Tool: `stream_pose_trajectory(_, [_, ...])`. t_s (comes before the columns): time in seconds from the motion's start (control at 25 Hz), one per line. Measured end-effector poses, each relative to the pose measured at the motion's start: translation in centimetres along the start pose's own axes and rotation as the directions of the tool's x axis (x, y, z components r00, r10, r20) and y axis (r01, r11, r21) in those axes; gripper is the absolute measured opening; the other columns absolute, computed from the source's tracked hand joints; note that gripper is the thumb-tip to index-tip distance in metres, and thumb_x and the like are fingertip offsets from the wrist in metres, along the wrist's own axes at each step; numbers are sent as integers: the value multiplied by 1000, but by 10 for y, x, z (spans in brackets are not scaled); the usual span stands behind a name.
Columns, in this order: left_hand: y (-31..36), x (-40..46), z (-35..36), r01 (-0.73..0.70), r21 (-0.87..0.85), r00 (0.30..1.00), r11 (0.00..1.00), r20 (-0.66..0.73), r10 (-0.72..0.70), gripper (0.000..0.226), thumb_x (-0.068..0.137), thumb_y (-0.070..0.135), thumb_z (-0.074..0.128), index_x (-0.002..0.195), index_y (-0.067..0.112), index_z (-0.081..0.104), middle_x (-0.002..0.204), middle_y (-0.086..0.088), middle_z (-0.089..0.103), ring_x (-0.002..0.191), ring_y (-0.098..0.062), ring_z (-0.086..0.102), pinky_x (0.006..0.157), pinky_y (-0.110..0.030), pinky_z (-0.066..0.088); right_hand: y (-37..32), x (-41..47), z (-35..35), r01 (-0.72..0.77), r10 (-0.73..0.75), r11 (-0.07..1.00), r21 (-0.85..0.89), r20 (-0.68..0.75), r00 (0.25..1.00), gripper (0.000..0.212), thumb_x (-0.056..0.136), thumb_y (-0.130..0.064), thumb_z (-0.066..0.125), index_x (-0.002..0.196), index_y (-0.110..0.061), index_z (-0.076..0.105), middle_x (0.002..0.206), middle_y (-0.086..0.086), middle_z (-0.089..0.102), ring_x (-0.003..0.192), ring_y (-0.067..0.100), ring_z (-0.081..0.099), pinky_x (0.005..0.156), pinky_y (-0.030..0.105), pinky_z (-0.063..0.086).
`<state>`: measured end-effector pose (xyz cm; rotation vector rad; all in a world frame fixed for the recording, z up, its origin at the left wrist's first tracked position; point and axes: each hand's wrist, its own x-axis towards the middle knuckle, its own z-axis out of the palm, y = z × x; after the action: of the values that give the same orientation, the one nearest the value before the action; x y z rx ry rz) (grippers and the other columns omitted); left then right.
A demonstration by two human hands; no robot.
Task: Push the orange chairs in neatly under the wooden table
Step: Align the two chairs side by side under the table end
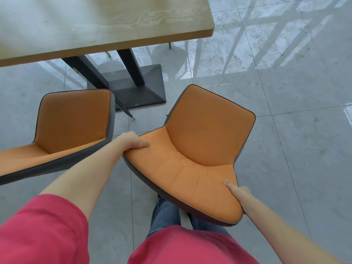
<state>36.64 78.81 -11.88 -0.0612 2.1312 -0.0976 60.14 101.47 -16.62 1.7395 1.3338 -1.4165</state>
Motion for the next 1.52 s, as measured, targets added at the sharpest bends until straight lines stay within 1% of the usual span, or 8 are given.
stream_pose_trajectory(0.24, [-21,8,-12,-3,45,998,999,-58,6,71,89,57,48,135,2,45,136,-14,52,123,-31,52,97,-34,44,-13,-8,14,41,-40,999,30,-40,998,56,87,-19,66,127,15,45,129,28,53,117,41,53,79,38,40])
stream_pose_trajectory(0.36, [-41,10,-19,34,11,998,999,-62,-33,73,89,57,48,136,2,43,137,-13,50,125,-31,50,99,-34,43,-30,-13,28,76,-76,997,-10,-22,997,56,87,-17,66,127,15,44,130,28,53,118,41,53,83,39,42])
stream_pose_trajectory(0.76, [-132,32,-26,208,-283,977,936,23,-210,77,89,53,51,141,-2,37,146,-16,42,133,-33,42,106,-36,36,-126,-20,100,228,-218,930,-287,69,974,59,87,-18,66,132,10,40,133,25,50,119,39,52,89,40,45])
stream_pose_trajectory(1.08, [-165,48,-37,256,-488,965,835,83,-247,78,89,51,53,143,-2,32,148,-16,38,133,-32,40,106,-36,35,-176,-17,145,269,-225,860,-433,151,963,63,90,-21,63,138,7,34,137,24,47,122,37,51,80,35,41])
stream_pose_trajectory(1.24, [-166,44,-35,250,-534,967,808,102,-232,75,92,48,51,144,-2,30,148,-16,38,134,-32,40,107,-35,35,-168,-22,150,267,-190,815,-514,198,961,47,95,-21,51,132,6,39,129,23,52,98,32,56,56,29,42])
stream_pose_trajectory(1.32, [-164,40,-36,228,-420,972,879,38,-234,66,95,47,44,142,2,35,145,-16,42,133,-32,41,105,-35,36,-167,-32,150,316,-233,752,-579,215,949,20,96,-19,44,99,1,49,103,18,56,77,24,53,53,27,38])
stream_pose_trajectory(1.4, [-158,31,-39,150,-223,981,963,-90,-174,53,96,41,38,138,8,41,139,-14,48,127,-32,46,98,-36,40,-168,-38,149,392,-335,570,-722,232,913,25,95,-18,39,74,-7,46,86,11,51,82,27,53,57,26,35])
stream_pose_trajectory(1.52, [-143,19,-41,-75,-94,989,993,-137,62,49,97,35,35,142,16,38,142,-11,46,128,-29,45,98,-36,40,-163,-65,155,466,-440,279,-840,319,840,32,97,-18,36,111,-1,58,114,19,59,116,34,52,82,33,44])
